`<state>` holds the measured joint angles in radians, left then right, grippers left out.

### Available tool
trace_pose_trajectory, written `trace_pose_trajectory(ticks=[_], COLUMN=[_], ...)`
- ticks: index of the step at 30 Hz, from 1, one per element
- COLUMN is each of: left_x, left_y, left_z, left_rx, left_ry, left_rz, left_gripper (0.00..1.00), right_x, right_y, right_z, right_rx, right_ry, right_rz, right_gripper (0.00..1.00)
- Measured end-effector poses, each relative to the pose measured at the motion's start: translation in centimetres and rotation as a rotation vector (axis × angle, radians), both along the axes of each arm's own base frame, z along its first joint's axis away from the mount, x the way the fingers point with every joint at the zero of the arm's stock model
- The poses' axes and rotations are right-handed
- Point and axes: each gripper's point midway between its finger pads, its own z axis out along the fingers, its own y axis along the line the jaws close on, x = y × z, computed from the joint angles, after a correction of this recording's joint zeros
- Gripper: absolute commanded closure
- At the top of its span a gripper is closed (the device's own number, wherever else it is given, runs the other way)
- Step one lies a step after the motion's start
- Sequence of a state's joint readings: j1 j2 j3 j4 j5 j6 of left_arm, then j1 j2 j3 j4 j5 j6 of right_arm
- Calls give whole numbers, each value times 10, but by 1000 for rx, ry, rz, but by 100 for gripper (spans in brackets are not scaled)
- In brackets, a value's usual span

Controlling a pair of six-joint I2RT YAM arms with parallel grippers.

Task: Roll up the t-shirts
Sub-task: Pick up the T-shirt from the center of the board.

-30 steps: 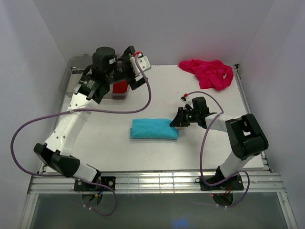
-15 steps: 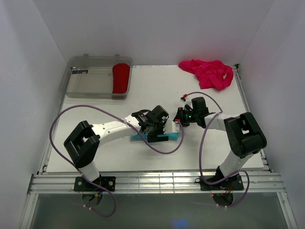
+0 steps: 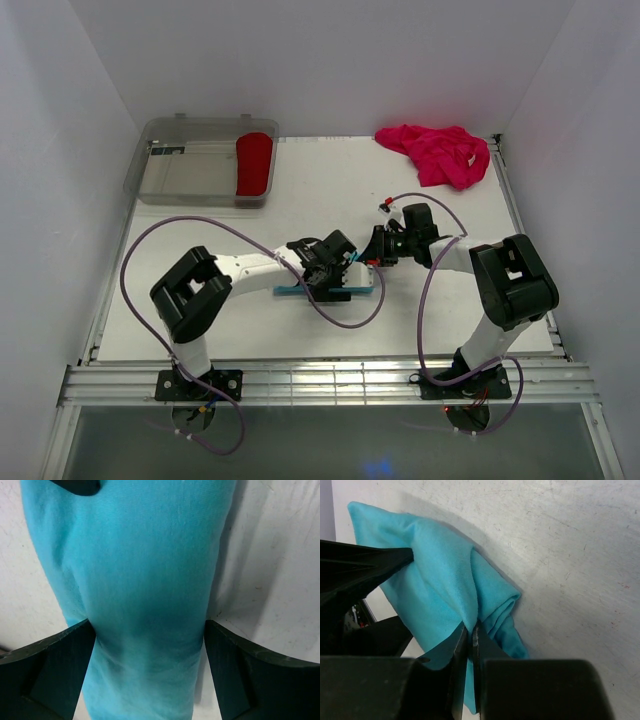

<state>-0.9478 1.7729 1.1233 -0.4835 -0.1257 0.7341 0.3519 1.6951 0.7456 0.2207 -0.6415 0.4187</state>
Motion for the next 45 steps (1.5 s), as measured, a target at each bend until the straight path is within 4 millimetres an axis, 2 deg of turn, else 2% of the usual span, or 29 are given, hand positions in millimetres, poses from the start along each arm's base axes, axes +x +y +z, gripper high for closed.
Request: trace_pose_trajectory(ticks=[2, 9, 13, 16, 19, 20, 25, 27, 28, 29, 31, 32, 40, 41, 43, 45], left_x=[3, 16, 20, 23, 29, 31, 31, 28, 28, 27, 30, 32, 49, 51, 58, 64], left_y=[1, 4, 3, 2, 0, -1, -1, -1, -1, -1, -2, -3, -3, -2, -1, 3], left_z=[-6, -6, -8, -10, -12, -13, -14, -15, -15, -15, -13, -12, -7, -5, -1, 5], left_rx=[6, -13, -30, -47, -60, -64, -71, -69, -71, -74, -84, -87, -161, -171, -202, -232], left_ry=[3, 7, 24, 66, 99, 105, 125, 136, 144, 154, 179, 198, 339, 350, 369, 387], left_rz=[3, 11, 9, 12, 24, 26, 13, 6, 6, 13, 36, 52, 252, 282, 337, 395], left_gripper=[2, 2, 3, 12, 18, 19, 37, 41, 49, 53, 57, 64, 74, 77, 98, 100], right_x=[0, 5, 6, 10, 20, 22, 30, 30, 30, 29, 29, 30, 21, 20, 19, 18], right_y=[0, 2, 1, -5, -17, -21, -35, -40, -43, -46, -52, -56, -80, -83, -86, -88], right_z=[1, 8, 10, 20, 40, 49, 87, 98, 101, 105, 111, 112, 104, 104, 104, 105], right_rx=[5, 16, 20, 38, 57, 61, 48, 34, 26, 19, 9, 3, -44, -49, -57, -62], right_ry=[0, -19, -19, -27, -70, -93, -214, -251, -264, -275, -292, -299, -282, -279, -277, -281], right_rz=[3, 12, 10, -10, -50, -63, -103, -117, -124, -131, -151, -163, -220, -225, -232, -235], right_gripper=[89, 87, 79, 62, 48, 48, 46, 46, 46, 46, 46, 46, 46, 46, 46, 46])
